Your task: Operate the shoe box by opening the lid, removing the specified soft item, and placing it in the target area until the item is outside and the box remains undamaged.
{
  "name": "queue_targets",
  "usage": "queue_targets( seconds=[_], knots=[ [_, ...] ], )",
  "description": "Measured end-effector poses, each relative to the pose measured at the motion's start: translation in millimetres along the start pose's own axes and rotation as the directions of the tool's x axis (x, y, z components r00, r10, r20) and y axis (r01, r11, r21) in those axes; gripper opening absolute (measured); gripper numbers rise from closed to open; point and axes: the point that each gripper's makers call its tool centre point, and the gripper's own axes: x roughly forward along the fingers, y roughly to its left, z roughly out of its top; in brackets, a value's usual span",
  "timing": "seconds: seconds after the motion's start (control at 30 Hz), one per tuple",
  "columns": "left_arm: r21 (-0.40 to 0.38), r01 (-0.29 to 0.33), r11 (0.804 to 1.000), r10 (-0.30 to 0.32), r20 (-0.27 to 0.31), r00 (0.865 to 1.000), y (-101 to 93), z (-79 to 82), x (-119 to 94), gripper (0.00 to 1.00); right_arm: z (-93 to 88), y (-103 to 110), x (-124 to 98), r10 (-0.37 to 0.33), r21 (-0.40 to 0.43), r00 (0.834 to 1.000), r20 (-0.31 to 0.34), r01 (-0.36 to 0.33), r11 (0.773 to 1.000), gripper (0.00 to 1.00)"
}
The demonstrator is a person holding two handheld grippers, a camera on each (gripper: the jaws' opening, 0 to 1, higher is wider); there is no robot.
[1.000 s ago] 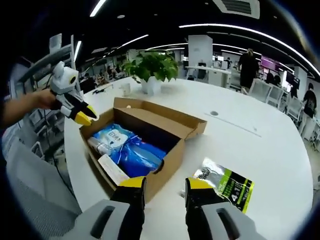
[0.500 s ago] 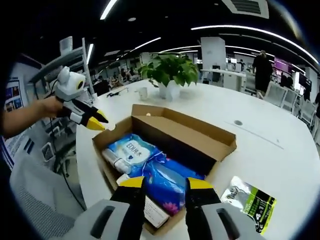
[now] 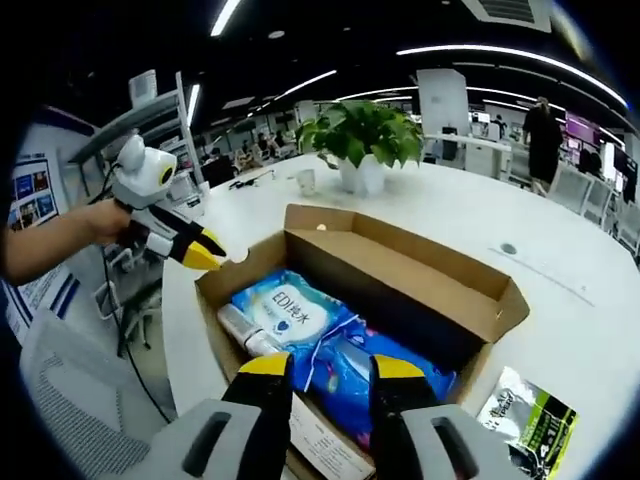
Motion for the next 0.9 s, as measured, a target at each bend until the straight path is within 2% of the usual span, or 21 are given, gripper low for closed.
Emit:
queue_targets(
  seconds=[0.13,0.33,0.7,0.77,0.9],
  knots=[
    [-0.073,0.006,0.997,-0.007,-0.014,1.0,-0.3,-9.9,-1,0.12,0.2,5,12,0.015,-0.003,1.0,-0.004,-0.015,1.0,0.24],
    [-0.125,0.018,0.992,-0.019,-0.004,1.0,0.1,-16.8,0,0.05,1.3,11,31,0.037,0.008,0.999,-0.017,-0.037,0.999,0.22],
    [-0.178,0.03,0.984,-0.025,0.031,0.999,0.3,-16.8,0,0.05,-3.1,18,59,0.06,0.016,0.996,-0.073,-0.059,0.998,0.21],
    [-0.184,0.03,0.982,-0.024,0.039,0.999,0.0,-16.9,0,0.05,-6.9,16,64,0.039,0.021,0.994,-0.105,-0.037,0.999,0.21],
    [-0.192,0.031,0.981,-0.023,0.046,0.999,-0.2,-17.1,0,0.04,-8.0,11,69,0.015,0.058,0.992,-0.126,-0.008,0.998,0.21]
  ],
)
